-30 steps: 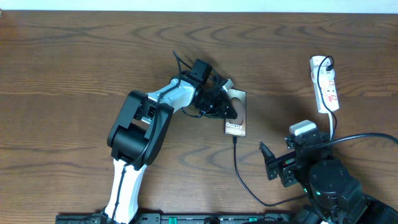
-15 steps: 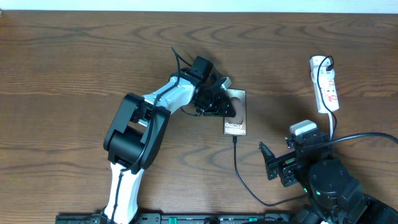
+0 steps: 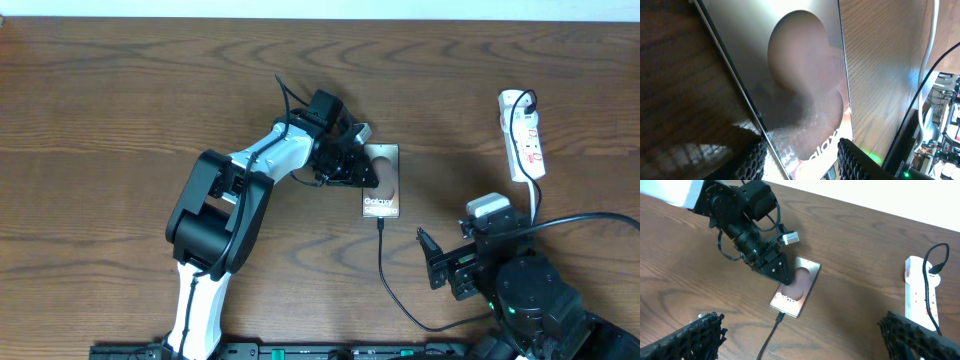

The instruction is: Plug charger to phone and switch on socket

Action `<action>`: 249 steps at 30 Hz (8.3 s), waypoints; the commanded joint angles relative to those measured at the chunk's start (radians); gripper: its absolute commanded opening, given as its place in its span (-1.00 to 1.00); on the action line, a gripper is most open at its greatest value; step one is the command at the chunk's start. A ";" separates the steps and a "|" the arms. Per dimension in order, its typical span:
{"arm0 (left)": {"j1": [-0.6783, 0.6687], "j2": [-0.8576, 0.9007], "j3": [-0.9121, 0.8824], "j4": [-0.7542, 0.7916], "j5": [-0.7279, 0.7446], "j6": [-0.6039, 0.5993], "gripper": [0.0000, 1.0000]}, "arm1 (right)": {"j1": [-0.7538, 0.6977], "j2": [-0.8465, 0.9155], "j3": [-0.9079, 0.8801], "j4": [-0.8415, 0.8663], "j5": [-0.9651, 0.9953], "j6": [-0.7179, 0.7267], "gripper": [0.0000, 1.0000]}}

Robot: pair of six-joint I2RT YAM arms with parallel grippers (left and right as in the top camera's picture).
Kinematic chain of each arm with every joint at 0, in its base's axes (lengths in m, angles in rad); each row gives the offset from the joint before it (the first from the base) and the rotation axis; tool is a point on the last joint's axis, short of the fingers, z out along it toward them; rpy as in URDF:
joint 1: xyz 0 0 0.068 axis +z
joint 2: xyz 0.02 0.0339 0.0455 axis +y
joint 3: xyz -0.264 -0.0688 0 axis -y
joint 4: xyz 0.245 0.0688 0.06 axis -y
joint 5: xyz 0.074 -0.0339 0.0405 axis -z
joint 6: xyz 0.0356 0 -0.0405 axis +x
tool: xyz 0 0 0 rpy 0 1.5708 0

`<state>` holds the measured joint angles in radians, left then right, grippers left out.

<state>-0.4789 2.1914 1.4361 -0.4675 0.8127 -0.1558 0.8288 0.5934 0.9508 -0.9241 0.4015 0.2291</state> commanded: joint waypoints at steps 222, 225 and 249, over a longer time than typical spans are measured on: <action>0.382 -2.188 -1.403 0.388 -0.977 -0.249 0.89 | -1.030 0.280 0.670 0.233 -0.296 0.178 -0.83; 0.382 -2.188 -1.433 0.433 -0.976 -0.250 0.89 | -1.030 0.277 0.670 0.233 -0.296 0.178 -0.81; 0.382 -2.185 -1.432 0.412 -0.977 -0.250 0.89 | -0.918 0.106 0.670 0.229 -0.439 0.193 -0.77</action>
<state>-0.1005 0.0074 0.0299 -0.0292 -0.1627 -0.4004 -0.1150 0.7471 1.6257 -0.6945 -0.0200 0.4244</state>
